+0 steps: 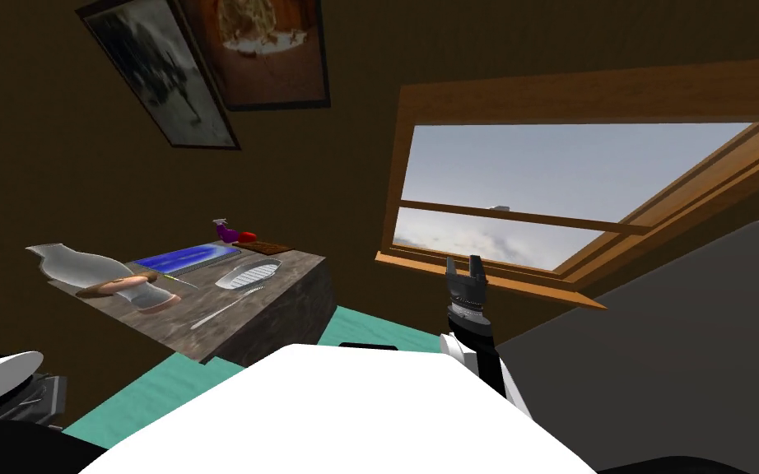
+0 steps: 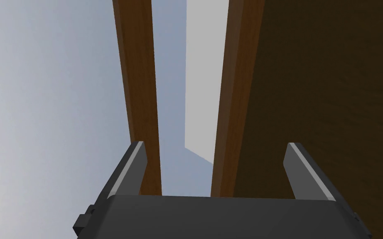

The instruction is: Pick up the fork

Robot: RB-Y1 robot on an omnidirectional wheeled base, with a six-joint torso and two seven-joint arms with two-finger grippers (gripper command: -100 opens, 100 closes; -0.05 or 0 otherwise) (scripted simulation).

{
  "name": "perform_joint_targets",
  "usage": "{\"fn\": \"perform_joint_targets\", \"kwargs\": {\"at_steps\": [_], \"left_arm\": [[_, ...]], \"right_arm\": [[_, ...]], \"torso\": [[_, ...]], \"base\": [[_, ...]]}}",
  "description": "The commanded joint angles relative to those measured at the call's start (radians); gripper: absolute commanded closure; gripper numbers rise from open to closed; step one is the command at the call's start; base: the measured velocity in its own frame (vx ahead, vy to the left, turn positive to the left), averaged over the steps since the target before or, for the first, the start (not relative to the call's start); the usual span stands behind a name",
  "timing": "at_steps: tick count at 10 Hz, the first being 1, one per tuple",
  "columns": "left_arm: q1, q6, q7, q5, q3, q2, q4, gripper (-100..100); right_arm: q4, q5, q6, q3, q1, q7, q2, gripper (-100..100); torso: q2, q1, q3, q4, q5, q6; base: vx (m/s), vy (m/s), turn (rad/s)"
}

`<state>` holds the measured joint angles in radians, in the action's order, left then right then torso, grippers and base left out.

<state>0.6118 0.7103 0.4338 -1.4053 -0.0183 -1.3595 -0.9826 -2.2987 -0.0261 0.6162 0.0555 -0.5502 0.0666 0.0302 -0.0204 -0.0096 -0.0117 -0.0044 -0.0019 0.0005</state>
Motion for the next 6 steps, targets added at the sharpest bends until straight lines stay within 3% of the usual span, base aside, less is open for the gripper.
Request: {"fn": "perform_joint_targets", "kwargs": {"at_steps": [1, 4, 6], "left_arm": [[-0.011, 0.046, 0.04, -0.05, 0.004, -0.011, 0.05, -100], [-0.04, 0.109, 0.081, -0.12, 0.004, -0.013, 0.141, -100], [-0.048, 0.123, 0.091, -0.137, 0.004, -0.011, 0.16, -100]], "right_arm": [[0.0, 0.0, 0.0, 0.0, 0.0, 0.0, 0.0, 0], [0.0, 0.0, 0.0, 0.0, 0.0, 0.0, 0.0, 0], [0.0, 0.0, 0.0, 0.0, 0.0, 0.0, 0.0, 0]], "torso": [[0.0, 0.0, 0.0, 0.0, 0.0, 0.0], [0.004, 0.003, 0.002, 0.001, 0.0, -0.001], [0.007, 0.001, 0.004, 0.001, 0.0, -0.001]], "base": [[0.305, -0.124, -0.258], [0.24, -0.072, -0.201], [0.165, -0.052, -0.102]]}}
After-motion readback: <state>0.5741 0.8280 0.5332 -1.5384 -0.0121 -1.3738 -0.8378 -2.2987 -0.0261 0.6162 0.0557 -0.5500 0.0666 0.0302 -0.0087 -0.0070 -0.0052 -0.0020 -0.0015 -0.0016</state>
